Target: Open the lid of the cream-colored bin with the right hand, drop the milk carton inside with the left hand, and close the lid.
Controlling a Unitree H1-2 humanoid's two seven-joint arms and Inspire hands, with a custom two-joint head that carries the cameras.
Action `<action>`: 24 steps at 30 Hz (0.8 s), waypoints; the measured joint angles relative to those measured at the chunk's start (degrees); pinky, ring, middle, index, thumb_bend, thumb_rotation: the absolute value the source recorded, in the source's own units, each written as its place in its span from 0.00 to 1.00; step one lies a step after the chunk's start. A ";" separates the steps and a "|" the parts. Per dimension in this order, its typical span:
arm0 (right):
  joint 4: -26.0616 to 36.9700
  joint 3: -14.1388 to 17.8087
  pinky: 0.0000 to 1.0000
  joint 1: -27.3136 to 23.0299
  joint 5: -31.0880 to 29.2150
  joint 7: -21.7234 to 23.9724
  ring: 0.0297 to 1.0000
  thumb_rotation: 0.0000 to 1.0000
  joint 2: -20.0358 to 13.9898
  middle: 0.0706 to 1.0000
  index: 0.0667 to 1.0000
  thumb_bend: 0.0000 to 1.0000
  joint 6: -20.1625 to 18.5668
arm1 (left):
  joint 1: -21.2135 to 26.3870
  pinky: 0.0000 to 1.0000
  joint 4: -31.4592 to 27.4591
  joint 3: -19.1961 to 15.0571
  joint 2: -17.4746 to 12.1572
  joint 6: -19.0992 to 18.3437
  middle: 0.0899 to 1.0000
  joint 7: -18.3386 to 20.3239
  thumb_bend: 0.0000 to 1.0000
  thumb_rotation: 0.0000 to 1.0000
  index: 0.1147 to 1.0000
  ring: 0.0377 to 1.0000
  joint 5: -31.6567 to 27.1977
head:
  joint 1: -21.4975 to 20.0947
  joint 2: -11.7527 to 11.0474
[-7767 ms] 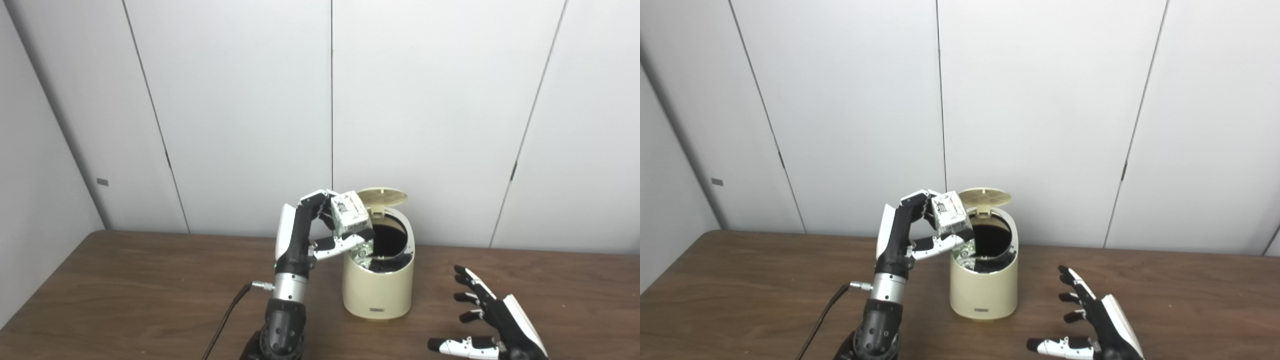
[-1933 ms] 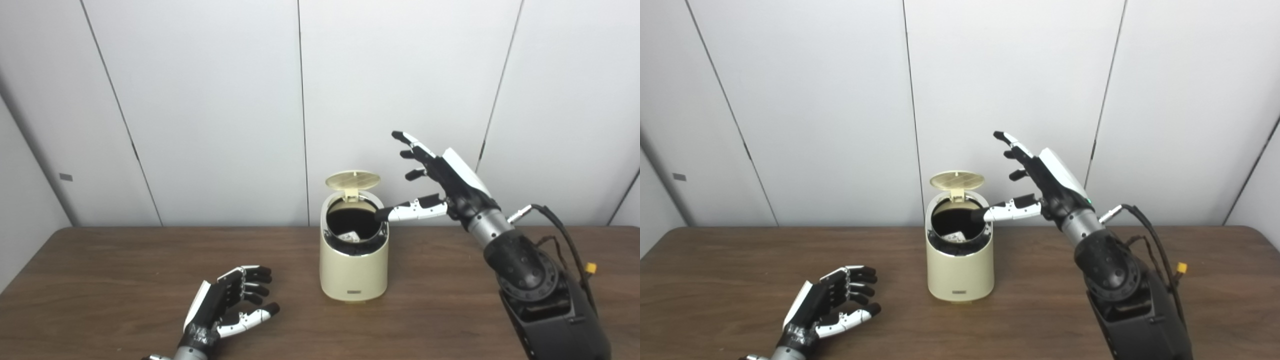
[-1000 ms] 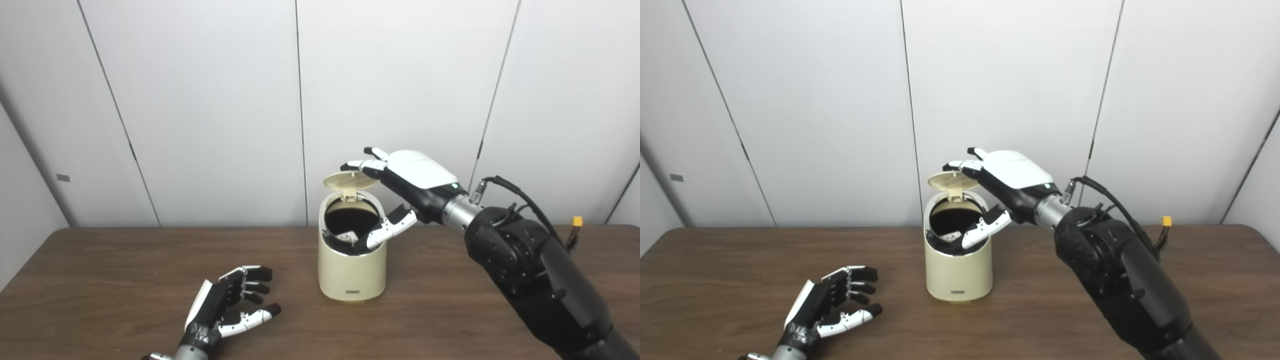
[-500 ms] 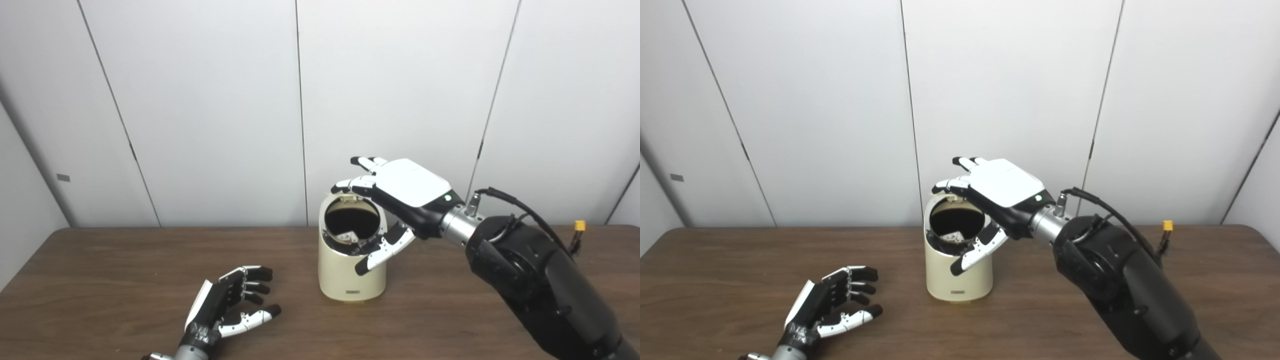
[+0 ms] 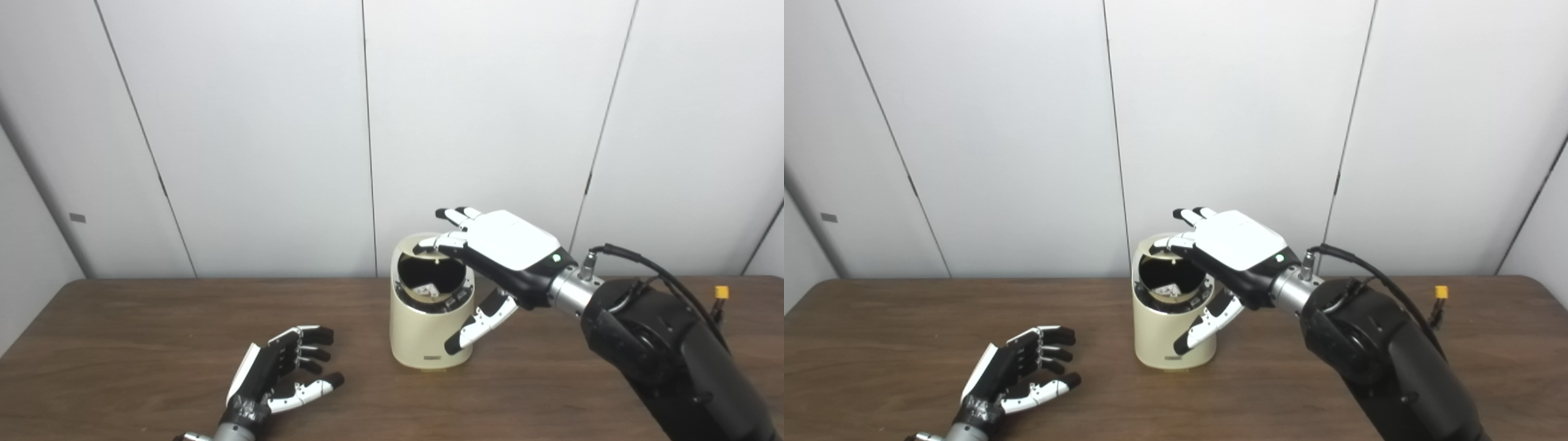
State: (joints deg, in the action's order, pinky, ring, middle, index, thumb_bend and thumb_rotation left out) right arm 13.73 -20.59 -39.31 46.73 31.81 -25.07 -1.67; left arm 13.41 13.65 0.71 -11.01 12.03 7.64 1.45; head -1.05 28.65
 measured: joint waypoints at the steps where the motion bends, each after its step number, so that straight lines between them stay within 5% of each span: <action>1: 0.00 0.09 1.00 0.21 0.00 0.00 1.00 0.56 0.00 0.81 0.83 0.93 0.02 | 0.00 0.57 -0.01 -0.05 0.01 -0.09 0.69 0.04 0.73 0.12 0.68 0.63 -0.03 | 0.00 0.00; 24: 2.67 1.39 1.00 3.98 1.69 3.80 0.99 0.55 0.37 0.79 0.83 0.93 -0.30 | -0.36 0.57 -0.62 -0.15 0.15 -1.09 0.69 -0.02 0.74 0.14 0.68 0.63 -0.09 | 0.00 1.49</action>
State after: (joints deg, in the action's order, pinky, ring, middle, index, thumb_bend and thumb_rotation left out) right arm 16.40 -19.21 -35.33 48.42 35.61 -24.69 -1.97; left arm 13.05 13.03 0.56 -10.86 10.93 7.62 1.36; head -1.05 30.15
